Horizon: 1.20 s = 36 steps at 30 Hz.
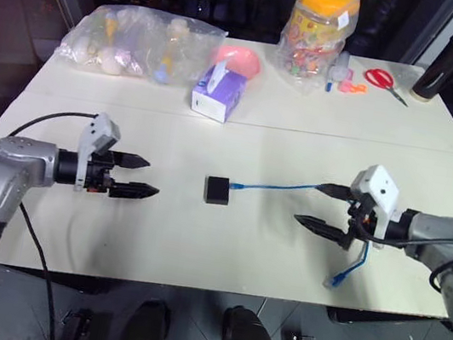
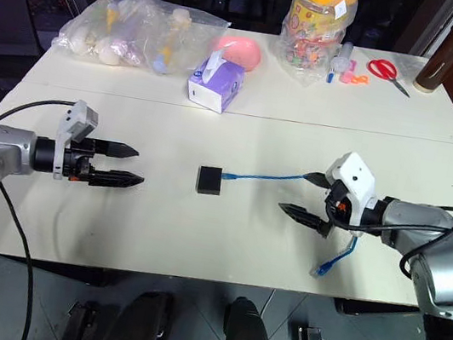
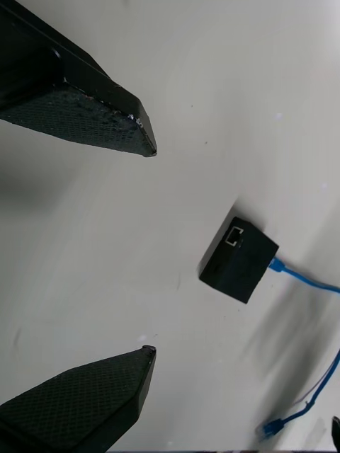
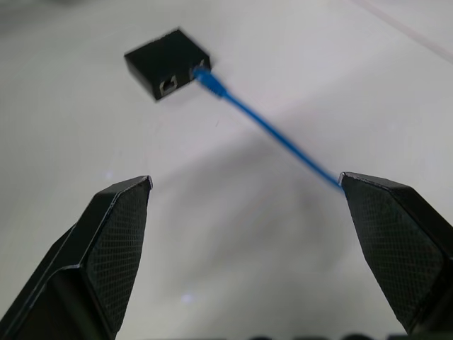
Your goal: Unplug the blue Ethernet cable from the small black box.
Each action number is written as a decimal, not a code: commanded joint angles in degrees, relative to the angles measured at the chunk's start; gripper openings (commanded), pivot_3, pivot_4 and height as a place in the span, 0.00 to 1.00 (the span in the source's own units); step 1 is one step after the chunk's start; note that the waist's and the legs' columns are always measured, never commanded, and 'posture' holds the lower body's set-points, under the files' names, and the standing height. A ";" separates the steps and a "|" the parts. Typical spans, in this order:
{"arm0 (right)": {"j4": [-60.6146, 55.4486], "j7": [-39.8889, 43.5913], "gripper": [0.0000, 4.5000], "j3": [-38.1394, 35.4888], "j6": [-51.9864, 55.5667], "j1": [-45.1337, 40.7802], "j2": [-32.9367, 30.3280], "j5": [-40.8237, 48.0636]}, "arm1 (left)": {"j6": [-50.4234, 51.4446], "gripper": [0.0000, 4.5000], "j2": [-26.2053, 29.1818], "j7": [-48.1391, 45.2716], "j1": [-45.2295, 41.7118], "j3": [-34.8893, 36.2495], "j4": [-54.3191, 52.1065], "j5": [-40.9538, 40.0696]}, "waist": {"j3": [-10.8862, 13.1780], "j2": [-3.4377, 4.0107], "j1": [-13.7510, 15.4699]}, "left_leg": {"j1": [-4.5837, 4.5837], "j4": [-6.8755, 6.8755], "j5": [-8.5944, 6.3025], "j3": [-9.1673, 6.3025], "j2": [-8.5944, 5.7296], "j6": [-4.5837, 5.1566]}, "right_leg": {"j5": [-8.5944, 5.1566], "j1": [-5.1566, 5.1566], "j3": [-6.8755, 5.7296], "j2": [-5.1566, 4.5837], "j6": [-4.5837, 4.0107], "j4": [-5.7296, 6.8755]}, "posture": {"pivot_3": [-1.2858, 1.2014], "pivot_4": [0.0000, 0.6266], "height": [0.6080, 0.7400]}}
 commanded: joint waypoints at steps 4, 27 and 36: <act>-0.41 -0.81 0.99 1.68 -1.27 -2.17 1.95 -0.81 | 1.17 1.00 0.38 2.21 -1.41 1.32 -2.74 -0.64 | 0.00 0.00 0.01 | 0.00 -0.02 0.00 -0.01 0.00 0.00 | 0.01 -0.02 0.00 0.00 0.03 0.01 | 0.52 0.24 1.00; 5.76 1.73 0.99 6.75 -4.46 -8.17 2.43 -5.75 | -12.33 1.00 -0.45 7.18 -5.44 -2.09 7.45 10.50 | 0.00 0.00 -0.03 | 0.02 0.01 0.00 0.00 0.00 0.00 | 0.03 -0.02 0.00 0.01 0.04 0.06 | 0.52 0.24 1.00; 41.15 10.01 0.99 22.96 -21.00 -30.07 17.22 -19.02 | -18.82 1.00 5.97 -15.84 -16.47 -9.17 18.95 13.03 | 0.02 -0.04 -0.68 | 0.06 -0.03 0.02 0.10 0.02 -0.02 | 0.09 -0.06 0.00 0.05 0.00 0.11 | 0.52 0.24 1.00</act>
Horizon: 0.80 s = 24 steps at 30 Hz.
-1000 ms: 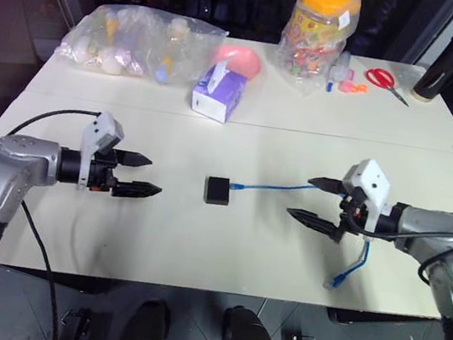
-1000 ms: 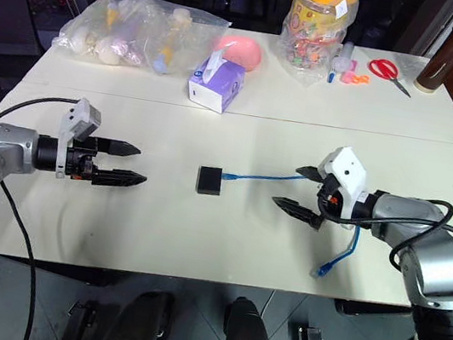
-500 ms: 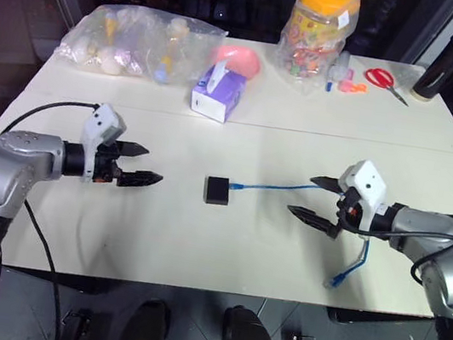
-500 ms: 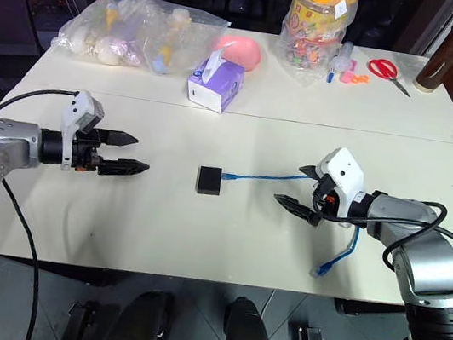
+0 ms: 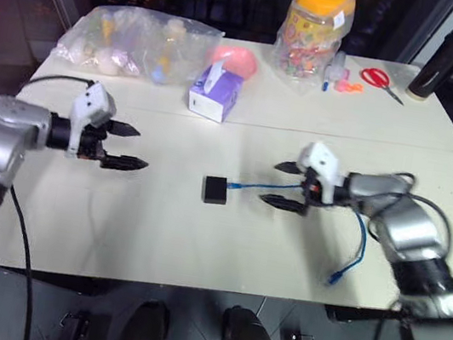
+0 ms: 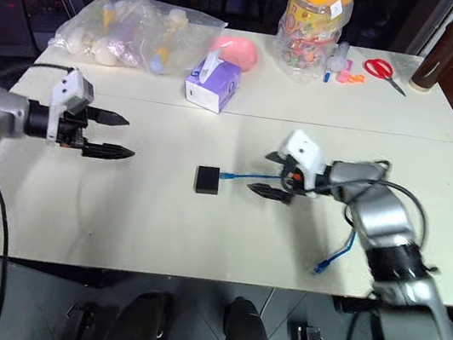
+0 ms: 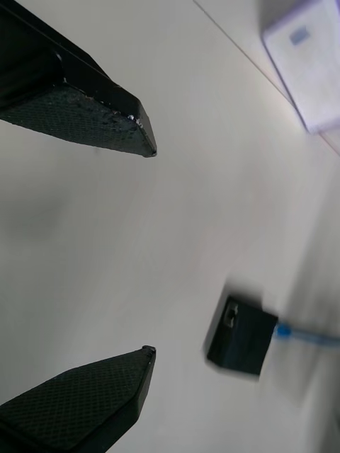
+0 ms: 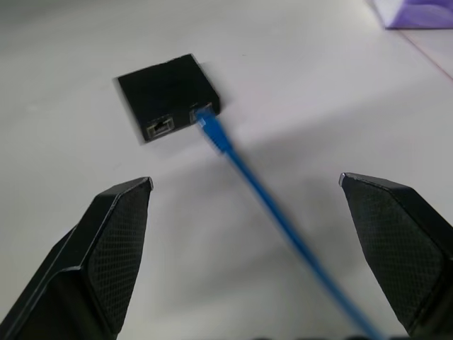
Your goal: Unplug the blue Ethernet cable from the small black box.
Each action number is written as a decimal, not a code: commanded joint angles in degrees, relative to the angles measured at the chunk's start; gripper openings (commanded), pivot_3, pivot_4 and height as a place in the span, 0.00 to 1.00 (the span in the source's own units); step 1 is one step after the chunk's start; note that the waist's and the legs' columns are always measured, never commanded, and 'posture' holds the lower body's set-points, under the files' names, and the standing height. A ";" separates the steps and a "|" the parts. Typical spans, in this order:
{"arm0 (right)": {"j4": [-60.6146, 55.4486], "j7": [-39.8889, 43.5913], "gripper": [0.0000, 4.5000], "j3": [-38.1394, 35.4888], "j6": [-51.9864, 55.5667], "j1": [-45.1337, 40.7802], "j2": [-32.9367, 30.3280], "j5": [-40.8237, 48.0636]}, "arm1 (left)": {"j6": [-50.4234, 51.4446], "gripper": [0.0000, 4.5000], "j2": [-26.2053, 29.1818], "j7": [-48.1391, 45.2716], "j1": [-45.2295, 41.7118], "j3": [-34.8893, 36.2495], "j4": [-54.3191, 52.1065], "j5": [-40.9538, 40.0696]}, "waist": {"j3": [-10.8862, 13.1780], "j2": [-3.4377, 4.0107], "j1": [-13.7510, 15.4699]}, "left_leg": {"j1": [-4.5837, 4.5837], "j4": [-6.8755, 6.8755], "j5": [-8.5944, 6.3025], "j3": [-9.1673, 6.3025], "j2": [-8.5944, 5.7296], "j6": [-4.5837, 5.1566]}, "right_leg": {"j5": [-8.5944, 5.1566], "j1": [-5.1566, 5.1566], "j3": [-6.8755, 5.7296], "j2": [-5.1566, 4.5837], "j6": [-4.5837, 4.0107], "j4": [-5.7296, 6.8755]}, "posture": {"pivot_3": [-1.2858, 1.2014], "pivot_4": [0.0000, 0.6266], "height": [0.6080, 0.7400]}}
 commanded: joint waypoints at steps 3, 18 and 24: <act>17.56 3.94 0.99 2.40 -9.63 -8.41 5.29 -5.19 | -1.90 1.00 2.66 -6.22 -0.88 -1.38 0.26 1.81 | 0.01 0.00 0.16 | -0.16 -0.01 0.00 -0.04 0.00 0.00 | 0.03 -0.15 -0.03 0.00 0.12 0.06 | 0.52 0.24 1.00; 29.92 8.25 0.12 4.35 -16.99 -10.20 14.48 -11.99 | -0.30 1.00 0.20 -2.09 2.28 0.66 -3.54 1.15 | 0.00 0.01 -0.83 | 0.04 0.02 -0.04 -0.18 0.02 0.06 | 0.04 -0.02 -0.15 0.03 0.12 0.31 | 0.52 0.24 1.00; 25.62 -0.56 0.01 6.16 -31.41 -8.92 8.92 -21.24 | -0.42 1.00 -5.64 -0.80 -3.31 -0.80 1.20 1.53 | -0.02 0.00 -0.53 | 0.05 0.07 -0.04 -0.23 0.01 0.06 | 0.04 0.09 -0.21 0.01 0.13 0.26 | 0.52 0.24 1.00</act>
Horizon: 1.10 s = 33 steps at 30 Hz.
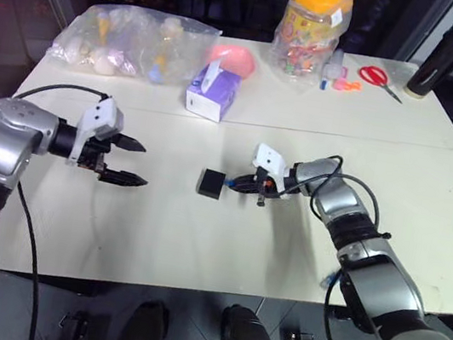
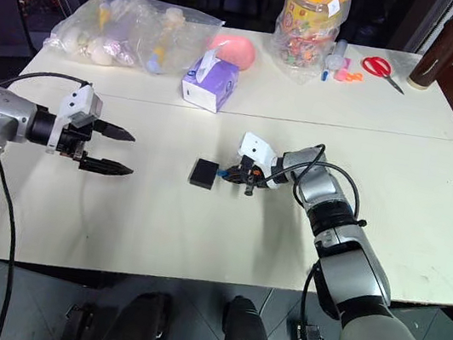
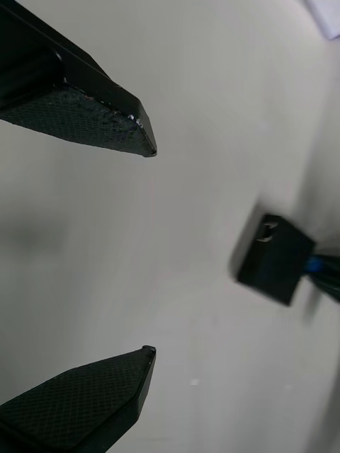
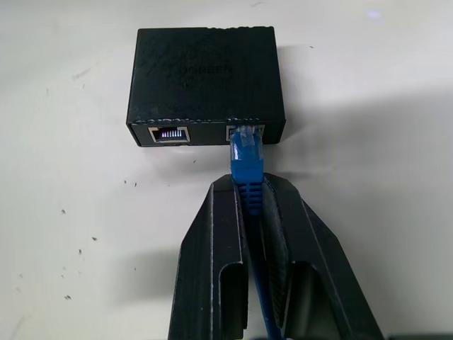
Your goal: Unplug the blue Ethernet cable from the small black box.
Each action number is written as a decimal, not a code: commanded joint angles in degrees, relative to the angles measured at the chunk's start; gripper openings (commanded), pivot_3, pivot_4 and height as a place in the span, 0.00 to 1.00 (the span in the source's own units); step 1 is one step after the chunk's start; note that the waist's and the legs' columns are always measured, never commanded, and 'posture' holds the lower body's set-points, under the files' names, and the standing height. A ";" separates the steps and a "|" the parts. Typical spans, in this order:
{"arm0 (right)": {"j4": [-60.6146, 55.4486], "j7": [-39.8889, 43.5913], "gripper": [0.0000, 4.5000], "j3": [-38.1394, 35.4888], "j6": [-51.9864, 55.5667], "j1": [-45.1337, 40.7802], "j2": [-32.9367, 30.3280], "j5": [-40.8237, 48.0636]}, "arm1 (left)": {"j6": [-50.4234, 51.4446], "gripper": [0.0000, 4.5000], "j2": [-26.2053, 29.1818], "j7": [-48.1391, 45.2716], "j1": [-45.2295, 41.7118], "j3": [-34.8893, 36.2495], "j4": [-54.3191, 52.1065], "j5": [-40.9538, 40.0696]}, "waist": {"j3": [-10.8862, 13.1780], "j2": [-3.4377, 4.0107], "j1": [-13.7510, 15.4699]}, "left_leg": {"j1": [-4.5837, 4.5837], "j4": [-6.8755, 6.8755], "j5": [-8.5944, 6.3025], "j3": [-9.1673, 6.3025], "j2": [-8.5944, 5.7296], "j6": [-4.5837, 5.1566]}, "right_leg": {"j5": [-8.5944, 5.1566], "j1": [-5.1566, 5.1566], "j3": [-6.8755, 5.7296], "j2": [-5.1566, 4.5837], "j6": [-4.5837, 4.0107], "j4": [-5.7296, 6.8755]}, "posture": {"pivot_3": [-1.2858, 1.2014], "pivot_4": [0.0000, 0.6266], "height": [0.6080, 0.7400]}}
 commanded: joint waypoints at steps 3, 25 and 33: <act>-5.41 -15.91 0.01 1.56 -20.69 -1.24 -8.32 -13.78 | 1.21 1.00 -5.11 0.45 -7.11 0.53 6.92 -0.59 | 0.02 0.03 0.32 | -0.04 0.06 0.04 0.00 -0.07 -0.06 | 0.04 0.00 0.01 -0.06 0.06 -0.03 | 0.52 0.24 1.00; -30.81 -35.19 0.01 -6.82 -16.67 2.01 -13.38 -23.12 | -9.41 1.00 -30.82 5.54 -32.37 5.87 49.60 1.79 | 0.03 0.03 -0.14 | -0.22 -0.02 0.08 -0.19 -0.18 -0.12 | 0.06 -0.15 -0.04 -0.08 0.10 -0.07 | 0.52 0.24 1.00; -33.86 -35.06 0.01 -7.76 -14.21 4.68 -14.36 -23.19 | -7.45 1.00 -30.55 1.00 -34.03 9.14 50.93 1.30 | 0.03 0.03 -0.21 | -0.21 -0.04 0.08 -0.19 -0.18 -0.12 | 0.05 -0.16 -0.04 -0.07 0.11 -0.07 | 0.52 0.24 1.00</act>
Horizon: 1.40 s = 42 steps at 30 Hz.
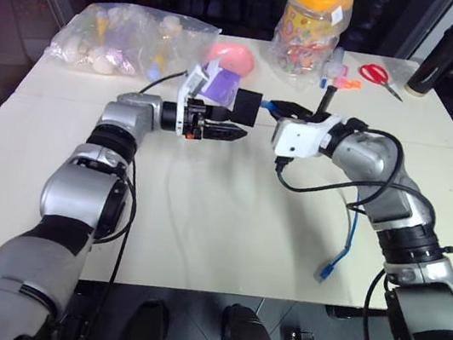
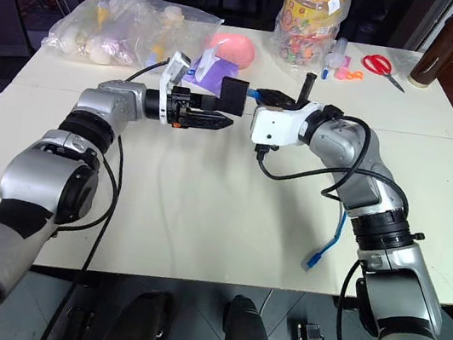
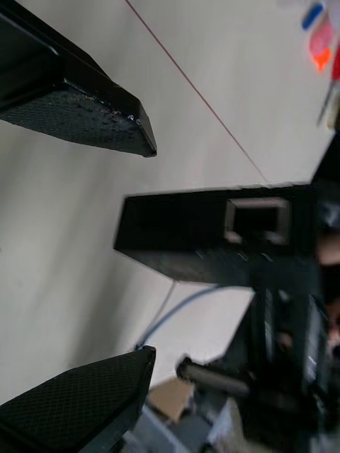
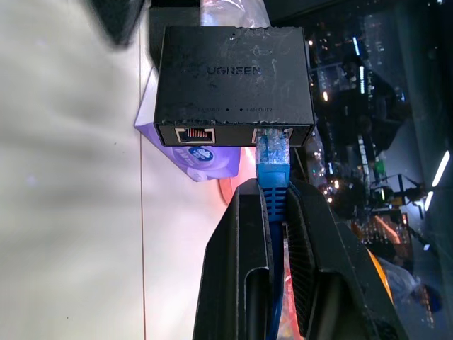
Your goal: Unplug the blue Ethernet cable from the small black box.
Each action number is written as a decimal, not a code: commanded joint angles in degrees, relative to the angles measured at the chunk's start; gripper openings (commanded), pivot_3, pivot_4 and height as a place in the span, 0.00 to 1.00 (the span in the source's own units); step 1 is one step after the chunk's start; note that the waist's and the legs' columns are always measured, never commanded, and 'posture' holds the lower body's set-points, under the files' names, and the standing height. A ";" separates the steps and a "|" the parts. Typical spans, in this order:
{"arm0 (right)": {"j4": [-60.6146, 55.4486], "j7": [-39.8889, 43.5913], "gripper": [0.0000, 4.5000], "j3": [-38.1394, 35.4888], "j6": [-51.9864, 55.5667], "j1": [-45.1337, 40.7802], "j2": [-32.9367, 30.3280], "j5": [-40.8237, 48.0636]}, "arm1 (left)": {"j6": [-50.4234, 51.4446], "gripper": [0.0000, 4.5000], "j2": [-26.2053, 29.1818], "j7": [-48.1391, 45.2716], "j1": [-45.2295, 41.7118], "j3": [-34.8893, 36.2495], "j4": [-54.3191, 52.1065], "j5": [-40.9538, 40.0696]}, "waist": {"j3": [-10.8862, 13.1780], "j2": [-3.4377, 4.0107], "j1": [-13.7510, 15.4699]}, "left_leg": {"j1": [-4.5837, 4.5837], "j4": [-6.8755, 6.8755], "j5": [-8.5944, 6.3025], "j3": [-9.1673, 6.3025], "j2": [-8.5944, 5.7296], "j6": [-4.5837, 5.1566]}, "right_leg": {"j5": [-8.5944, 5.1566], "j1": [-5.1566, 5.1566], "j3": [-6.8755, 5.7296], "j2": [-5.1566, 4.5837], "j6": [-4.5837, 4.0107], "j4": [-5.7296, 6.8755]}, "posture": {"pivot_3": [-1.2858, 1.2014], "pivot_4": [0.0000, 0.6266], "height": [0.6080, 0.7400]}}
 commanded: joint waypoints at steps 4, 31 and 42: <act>-3.96 -0.56 0.01 -1.82 1.25 -0.01 -0.25 0.36 | 1.06 1.00 -0.33 -0.43 -2.39 3.73 0.55 -1.22 | 0.00 0.00 0.08 | 0.00 0.03 0.00 -0.01 0.00 0.00 | 0.00 0.01 0.00 0.00 0.00 0.02 | 0.52 0.24 1.00; -40.35 12.55 0.94 -29.36 66.61 17.03 8.49 47.68 | 5.60 0.11 0.39 -6.29 -1.47 7.18 -0.80 -2.31 | 0.00 0.00 0.88 | -0.03 -0.01 0.01 -0.27 0.00 -0.02 | 0.00 0.12 -0.17 0.01 0.00 0.02 | 0.52 0.24 1.00; -43.86 -9.69 0.94 -48.76 95.36 8.01 35.03 74.87 | 22.10 0.11 2.21 -13.26 4.57 0.79 -16.03 -12.38 | 0.00 0.08 1.32 | 0.07 -0.01 0.15 -0.52 0.03 -0.08 | 0.06 0.15 -0.40 0.04 -0.12 0.31 | 0.52 0.24 1.00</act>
